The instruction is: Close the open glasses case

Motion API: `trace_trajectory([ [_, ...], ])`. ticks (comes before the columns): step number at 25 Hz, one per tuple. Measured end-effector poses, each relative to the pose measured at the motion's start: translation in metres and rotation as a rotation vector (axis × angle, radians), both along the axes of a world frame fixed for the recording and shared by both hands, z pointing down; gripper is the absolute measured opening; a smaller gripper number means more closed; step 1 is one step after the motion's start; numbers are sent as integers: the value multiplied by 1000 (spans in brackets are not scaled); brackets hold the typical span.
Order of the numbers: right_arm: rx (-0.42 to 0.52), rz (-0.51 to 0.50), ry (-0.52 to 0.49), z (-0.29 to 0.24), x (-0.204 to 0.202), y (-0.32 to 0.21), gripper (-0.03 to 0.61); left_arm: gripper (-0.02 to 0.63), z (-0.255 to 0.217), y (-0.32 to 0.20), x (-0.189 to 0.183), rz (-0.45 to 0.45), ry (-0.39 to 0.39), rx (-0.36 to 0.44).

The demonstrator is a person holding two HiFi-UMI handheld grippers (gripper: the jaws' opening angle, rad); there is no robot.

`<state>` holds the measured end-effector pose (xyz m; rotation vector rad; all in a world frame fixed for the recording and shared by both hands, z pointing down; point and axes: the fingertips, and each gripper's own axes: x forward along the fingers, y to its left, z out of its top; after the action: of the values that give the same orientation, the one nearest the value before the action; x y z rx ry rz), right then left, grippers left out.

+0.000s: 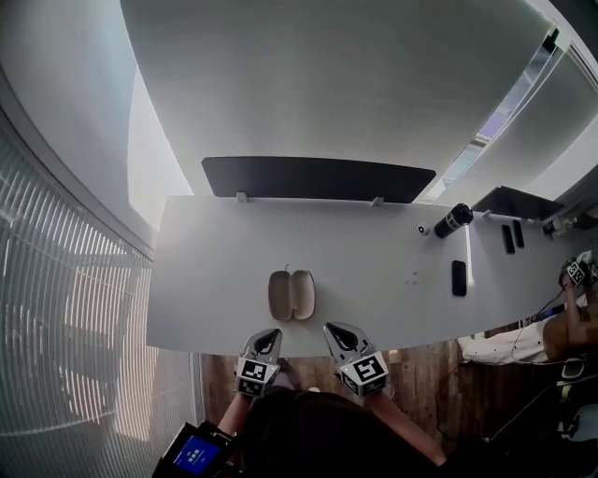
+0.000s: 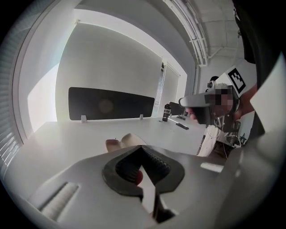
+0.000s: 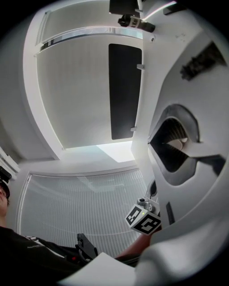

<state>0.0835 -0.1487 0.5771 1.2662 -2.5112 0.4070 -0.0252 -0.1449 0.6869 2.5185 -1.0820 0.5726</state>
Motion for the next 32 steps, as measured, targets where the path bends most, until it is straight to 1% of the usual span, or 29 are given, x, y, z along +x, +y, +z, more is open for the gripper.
trace_trajectory([
  [2, -25, 20, 14, 11, -1, -15, 5, 6, 8, -12, -4, 13, 3, -33],
  [4, -64, 48, 29, 29, -3, -27, 5, 6, 20, -21, -11, 28, 1, -83],
  [7, -82, 131, 64, 52, 1, -46, 5, 6, 37, -40, -7, 118, 2, -120],
  [9, -85, 141, 63, 57, -3, -54, 5, 6, 45, -40, -8, 145, -7, -142],
  [12, -93, 162, 70, 62, -6, -57, 5, 6, 58, -38, -5, 218, -29, -130],
  [14, -92, 175, 85, 74, -4, -62, 5, 6, 57, -45, 4, 247, -21, -122],
  [15, -100, 180, 85, 80, -3, -65, 5, 6, 57, -48, 6, 252, -22, -127],
  [17, -115, 183, 87, 90, 1, -72, 5, 6, 71, -48, 4, 264, -47, -146],
  [20, -136, 207, 115, 103, 19, -88, 5, 6, 89, -52, 8, 291, -73, -164],
  [22, -155, 216, 126, 111, 27, -100, 5, 6, 95, -59, 7, 282, -80, -177],
  [25, -172, 193, 143, 129, 30, -115, 5, 6, 102, -64, 0, 251, -93, -188],
  [30, -241, 183, 175, 159, 35, -116, 5, 6, 105, -58, 2, 303, -100, -194],
  [32, -264, 185, 179, 166, 35, -116, 5, 6, 107, -60, 1, 298, -101, -205],
])
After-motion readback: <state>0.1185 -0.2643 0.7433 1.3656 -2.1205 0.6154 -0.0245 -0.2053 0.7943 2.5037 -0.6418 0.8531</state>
